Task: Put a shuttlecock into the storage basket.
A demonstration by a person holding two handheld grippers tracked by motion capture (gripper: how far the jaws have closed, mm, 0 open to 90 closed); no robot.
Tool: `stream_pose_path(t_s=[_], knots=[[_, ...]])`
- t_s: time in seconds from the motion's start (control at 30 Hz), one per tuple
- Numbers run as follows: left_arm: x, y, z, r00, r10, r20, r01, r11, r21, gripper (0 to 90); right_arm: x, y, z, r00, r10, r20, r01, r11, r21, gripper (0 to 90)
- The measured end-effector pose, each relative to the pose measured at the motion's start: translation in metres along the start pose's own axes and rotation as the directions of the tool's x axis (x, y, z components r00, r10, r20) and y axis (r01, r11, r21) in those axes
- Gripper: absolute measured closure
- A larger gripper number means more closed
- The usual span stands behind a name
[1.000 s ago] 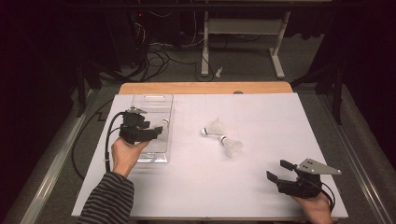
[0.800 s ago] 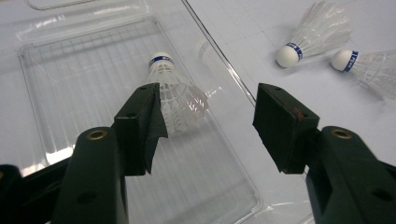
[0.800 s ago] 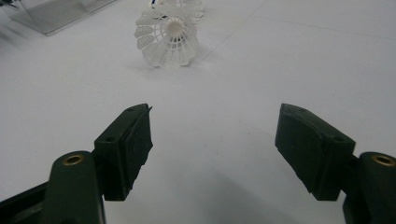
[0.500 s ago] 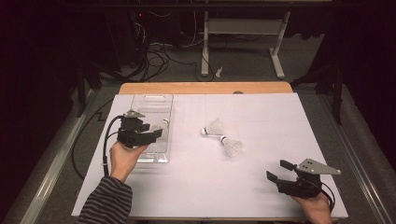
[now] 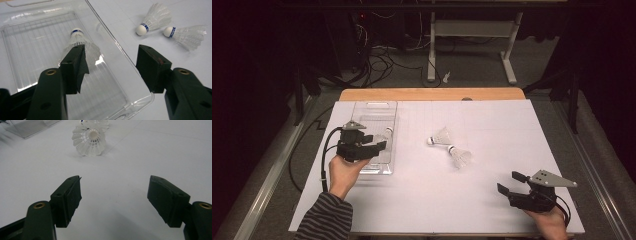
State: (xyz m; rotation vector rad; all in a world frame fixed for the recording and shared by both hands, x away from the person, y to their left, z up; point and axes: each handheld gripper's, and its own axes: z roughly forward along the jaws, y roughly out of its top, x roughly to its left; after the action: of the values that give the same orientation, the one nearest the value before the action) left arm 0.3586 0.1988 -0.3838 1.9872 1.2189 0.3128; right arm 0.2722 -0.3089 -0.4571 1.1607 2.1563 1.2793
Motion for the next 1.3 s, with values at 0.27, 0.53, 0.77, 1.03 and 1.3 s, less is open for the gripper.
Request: stream_pose_path(t_s=[0.27,0.53,0.77,1.03,1.3], knots=[[-0.002,-0.005,-0.002,1.0000,0.005,0.001,-0.005,1.0000,-0.005,41.3,0.001,0.000,0.001,1.0000,-0.001,-0.001,0.001,1.000,0.001,27.7],[-0.002,-0.009,-0.010,1.0000,0.009,0.000,-0.009,0.9997,-0.024,40.9,0.001,0.000,0.001,1.0000,0.001,0.000,-0.001,1.000,0.003,27.7],[-0.001,-0.015,-0.014,1.0000,0.003,0.001,-0.003,0.9993,-0.036,40.5,0.001,0.000,0.001,1.0000,0.000,0.000,0.000,1.000,0.002,27.7],[-0.004,-0.023,-0.019,0.9999,0.014,0.004,-0.014,0.9991,-0.040,40.3,0.001,0.000,0.001,1.0000,0.000,-0.001,0.000,1.000,0.002,27.6],[-0.004,-0.030,-0.026,0.9999,0.001,0.013,0.000,0.9981,-0.062,40.2,0.001,0.000,0.001,1.0000,-0.001,0.000,0.001,1.000,0.005,27.6]])
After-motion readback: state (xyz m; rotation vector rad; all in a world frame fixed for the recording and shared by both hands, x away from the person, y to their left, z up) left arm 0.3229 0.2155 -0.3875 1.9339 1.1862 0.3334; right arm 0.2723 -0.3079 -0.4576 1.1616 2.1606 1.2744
